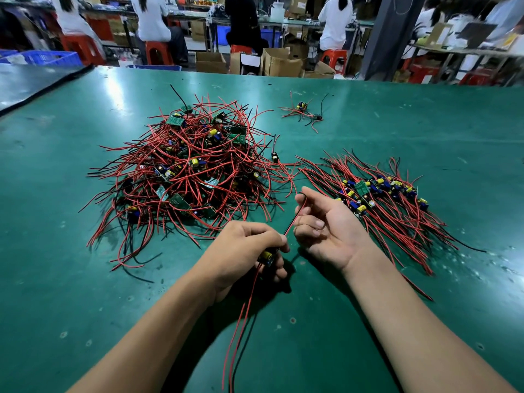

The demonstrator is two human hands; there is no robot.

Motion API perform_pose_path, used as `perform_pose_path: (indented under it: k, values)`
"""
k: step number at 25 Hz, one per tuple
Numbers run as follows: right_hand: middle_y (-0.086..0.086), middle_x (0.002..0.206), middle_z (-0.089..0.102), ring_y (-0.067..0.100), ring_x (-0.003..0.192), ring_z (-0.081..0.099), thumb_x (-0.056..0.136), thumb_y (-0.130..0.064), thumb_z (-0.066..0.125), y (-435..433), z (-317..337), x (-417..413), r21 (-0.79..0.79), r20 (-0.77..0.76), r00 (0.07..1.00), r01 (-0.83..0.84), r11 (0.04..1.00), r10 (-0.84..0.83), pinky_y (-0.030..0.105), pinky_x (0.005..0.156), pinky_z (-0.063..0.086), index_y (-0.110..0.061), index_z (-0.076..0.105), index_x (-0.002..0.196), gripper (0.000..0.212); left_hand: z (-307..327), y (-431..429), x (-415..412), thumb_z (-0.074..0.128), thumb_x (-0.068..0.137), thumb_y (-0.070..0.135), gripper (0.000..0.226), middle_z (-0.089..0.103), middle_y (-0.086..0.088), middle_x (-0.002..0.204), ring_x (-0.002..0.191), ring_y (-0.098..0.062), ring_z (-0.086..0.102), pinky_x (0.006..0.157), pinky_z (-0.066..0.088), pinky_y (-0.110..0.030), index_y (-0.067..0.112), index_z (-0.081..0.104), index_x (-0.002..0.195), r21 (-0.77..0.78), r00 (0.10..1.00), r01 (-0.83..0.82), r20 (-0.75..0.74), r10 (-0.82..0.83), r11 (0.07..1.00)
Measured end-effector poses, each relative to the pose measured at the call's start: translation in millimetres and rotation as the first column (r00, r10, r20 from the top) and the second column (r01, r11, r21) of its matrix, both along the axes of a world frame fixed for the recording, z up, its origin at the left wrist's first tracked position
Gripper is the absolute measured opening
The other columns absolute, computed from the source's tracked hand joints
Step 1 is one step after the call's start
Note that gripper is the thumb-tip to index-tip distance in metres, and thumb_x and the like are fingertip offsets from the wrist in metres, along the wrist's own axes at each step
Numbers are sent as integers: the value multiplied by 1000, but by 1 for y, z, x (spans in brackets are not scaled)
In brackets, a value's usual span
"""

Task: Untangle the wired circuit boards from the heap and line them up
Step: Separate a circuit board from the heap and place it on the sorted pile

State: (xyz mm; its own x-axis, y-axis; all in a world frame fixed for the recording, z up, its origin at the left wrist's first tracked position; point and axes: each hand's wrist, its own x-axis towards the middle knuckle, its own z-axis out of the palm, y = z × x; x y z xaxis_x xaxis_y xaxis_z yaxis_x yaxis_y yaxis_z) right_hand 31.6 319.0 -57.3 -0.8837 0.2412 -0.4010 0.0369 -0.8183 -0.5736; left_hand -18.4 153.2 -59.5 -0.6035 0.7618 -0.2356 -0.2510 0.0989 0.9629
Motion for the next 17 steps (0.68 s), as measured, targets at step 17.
perform_pose_path:
  k: [17]
  values:
    - [-5, 64, 56, 3, 41, 35, 68, -19, 79, -9, -15, -4, 513, -171, 981, 171, 841, -95, 16, 41, 26, -15, 75, 75, 9, 3, -5, -5, 60, 89, 11, 24, 49, -9, 52, 46, -23, 52, 44, 45, -24, 5, 69, 68, 95, 995, -6, 99, -3, 995]
